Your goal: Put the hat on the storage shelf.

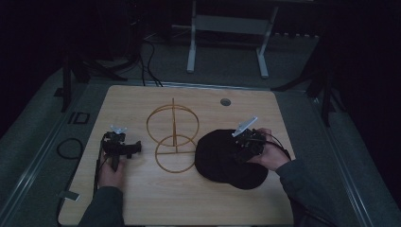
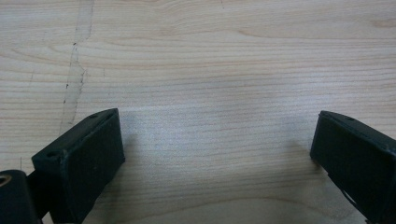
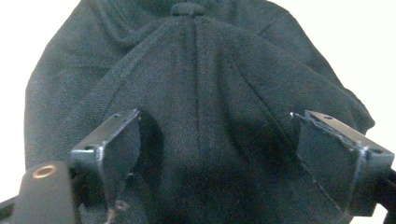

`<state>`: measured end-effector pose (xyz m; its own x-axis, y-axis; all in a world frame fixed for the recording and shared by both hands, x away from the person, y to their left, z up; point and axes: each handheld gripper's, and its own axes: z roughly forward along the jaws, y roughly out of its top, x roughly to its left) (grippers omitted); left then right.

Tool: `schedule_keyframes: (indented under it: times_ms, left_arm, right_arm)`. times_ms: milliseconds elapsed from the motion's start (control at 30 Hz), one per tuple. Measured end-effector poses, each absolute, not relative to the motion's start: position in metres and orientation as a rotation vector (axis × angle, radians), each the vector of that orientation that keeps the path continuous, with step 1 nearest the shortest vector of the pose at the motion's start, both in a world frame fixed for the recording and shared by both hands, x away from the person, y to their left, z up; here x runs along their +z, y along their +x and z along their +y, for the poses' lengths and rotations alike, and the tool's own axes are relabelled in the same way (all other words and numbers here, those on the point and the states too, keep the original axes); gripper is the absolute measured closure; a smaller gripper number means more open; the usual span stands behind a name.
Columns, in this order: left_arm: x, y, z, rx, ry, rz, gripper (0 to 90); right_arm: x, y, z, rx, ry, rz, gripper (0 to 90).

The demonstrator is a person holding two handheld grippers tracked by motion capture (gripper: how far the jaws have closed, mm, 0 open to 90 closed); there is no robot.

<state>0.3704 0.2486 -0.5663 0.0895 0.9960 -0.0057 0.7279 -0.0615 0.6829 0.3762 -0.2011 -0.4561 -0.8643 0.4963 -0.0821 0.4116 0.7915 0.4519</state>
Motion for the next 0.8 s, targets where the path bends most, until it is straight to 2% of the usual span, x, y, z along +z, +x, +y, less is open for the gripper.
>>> schedule_keyframes:
  times_ms: [267,367,467,567,700,800]
  left_arm:
    - [-0.566,0.37,0.249,0.661,1.846,1.691,2.2]
    - [-0.566,0.37,0.248,0.661,1.844,1.692,2.3]
    - [-0.566,0.37,0.248,0.662,1.844,1.692,2.3]
    - [-0.566,0.37,0.248,0.661,1.844,1.692,2.3]
    - [-0.566,0.37,0.249,0.661,1.846,1.691,2.3]
    - [-0.566,0.37,0.249,0.661,1.845,1.692,2.3]
  right_arm:
    - [-0.467,0.387,-0.193,0.515,0.707,2.854,11.6]
    - [-0.47,0.388,-0.191,0.479,0.707,2.879,15.8]
    - [-0.473,0.389,-0.188,0.432,0.708,2.912,27.2]
    - [-0.473,0.39,-0.188,0.409,0.73,2.945,44.4]
    - [-0.472,0.394,-0.189,0.391,0.746,2.97,57.9]
    - [-0.474,0.395,-0.188,0.363,0.736,3.016,72.7]
